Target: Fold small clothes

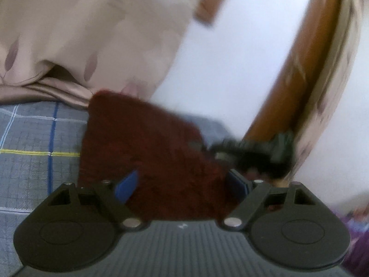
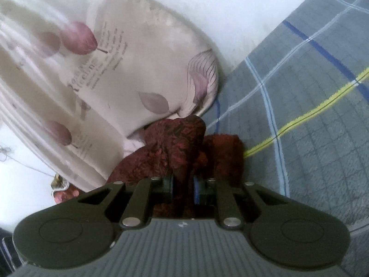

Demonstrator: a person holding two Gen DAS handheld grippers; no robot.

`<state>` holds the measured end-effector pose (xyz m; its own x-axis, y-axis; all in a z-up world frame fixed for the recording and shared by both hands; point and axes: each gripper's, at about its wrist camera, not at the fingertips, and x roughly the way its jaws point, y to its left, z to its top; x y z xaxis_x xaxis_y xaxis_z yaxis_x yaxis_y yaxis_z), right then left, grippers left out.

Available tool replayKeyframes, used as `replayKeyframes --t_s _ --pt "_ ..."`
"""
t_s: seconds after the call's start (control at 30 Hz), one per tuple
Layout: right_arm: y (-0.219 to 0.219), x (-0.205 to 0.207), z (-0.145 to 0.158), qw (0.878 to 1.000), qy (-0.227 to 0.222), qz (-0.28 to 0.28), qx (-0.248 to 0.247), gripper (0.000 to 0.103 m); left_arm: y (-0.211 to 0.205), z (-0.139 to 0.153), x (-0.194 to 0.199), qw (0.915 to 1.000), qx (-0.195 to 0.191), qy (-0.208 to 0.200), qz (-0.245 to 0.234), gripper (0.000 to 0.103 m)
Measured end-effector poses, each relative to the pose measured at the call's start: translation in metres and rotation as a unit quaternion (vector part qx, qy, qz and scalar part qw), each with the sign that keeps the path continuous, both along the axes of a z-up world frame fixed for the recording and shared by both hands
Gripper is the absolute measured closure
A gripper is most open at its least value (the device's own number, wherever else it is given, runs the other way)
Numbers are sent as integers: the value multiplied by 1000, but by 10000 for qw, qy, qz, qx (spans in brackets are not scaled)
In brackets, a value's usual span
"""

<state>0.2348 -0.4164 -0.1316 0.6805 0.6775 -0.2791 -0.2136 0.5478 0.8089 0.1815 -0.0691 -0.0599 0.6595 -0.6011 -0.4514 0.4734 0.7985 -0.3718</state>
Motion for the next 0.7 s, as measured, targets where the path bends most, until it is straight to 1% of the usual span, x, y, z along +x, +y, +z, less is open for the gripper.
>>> replayKeyframes --t_s 0.03,0.07,0.1,0.13,0.17,0.23,0.3,0.33,0.37,0.43,0.47,0.5,0.53,0.57,0.6,0.63,0.67,0.7 --pt "1 -2 0 10000 -62 -12 -29 80 -5 -5 -3 9998 176 18 -75 19" --pt "1 -3 1 9999 -54 -20 96 74 -8 -9 -5 9996 265 9 -139 19" --pt "-1 -4 0 9995 11 -57 315 72 -10 -12 -6 9993 316 -19 -177 19" --pt "-4 -8 2 9988 52 -153 452 65 -11 -15 -9 9993 331 -53 -194 18" --pt "-7 -14 7 9988 5 -225 433 54 -12 -17 -10 9992 336 -69 -214 18" --pt "-9 -31 22 9986 -251 -377 262 45 -15 -23 -12 9985 465 -127 -254 18" --pt "-7 -47 36 9978 -433 -498 70 45 -19 -27 -13 9977 600 -176 -254 17" --pt "-4 -53 44 9974 -542 -484 -40 43 -21 -28 -14 9971 675 -217 -272 16" --pt "2 -55 52 9969 -576 -467 -274 41 -24 -29 -15 9964 754 -257 -287 16" --pt "19 -53 66 9920 -547 -421 -1053 41 -29 -29 -18 9937 1007 -367 -337 16" --pt "27 -50 71 9874 -643 -380 -1393 41 -31 -30 -19 9917 1154 -429 -361 16" --pt "38 -48 73 9822 -736 -310 -1701 41 -31 -32 -19 9909 1209 -465 -365 16" --pt "46 -45 71 9788 -765 -186 -1893 40 -31 -33 -22 9907 1215 -488 -373 16" --pt "56 -42 68 9727 -781 -70 -2185 41 -30 -35 -21 9905 1226 -488 -382 16" --pt "67 -39 64 9589 -807 -85 -2717 42 -29 -36 -21 9906 1221 -478 -394 16" --pt "76 -36 56 9419 -832 -180 -3249 41 -26 -37 -19 9918 1131 -442 -392 16" --pt "79 -34 47 9345 -876 -206 -3445 40 -23 -36 -18 9929 1044 -413 -390 16" --pt "73 -31 42 9419 -806 -244 -3251 41 -22 -35 -18 9933 1010 -402 -393 16"
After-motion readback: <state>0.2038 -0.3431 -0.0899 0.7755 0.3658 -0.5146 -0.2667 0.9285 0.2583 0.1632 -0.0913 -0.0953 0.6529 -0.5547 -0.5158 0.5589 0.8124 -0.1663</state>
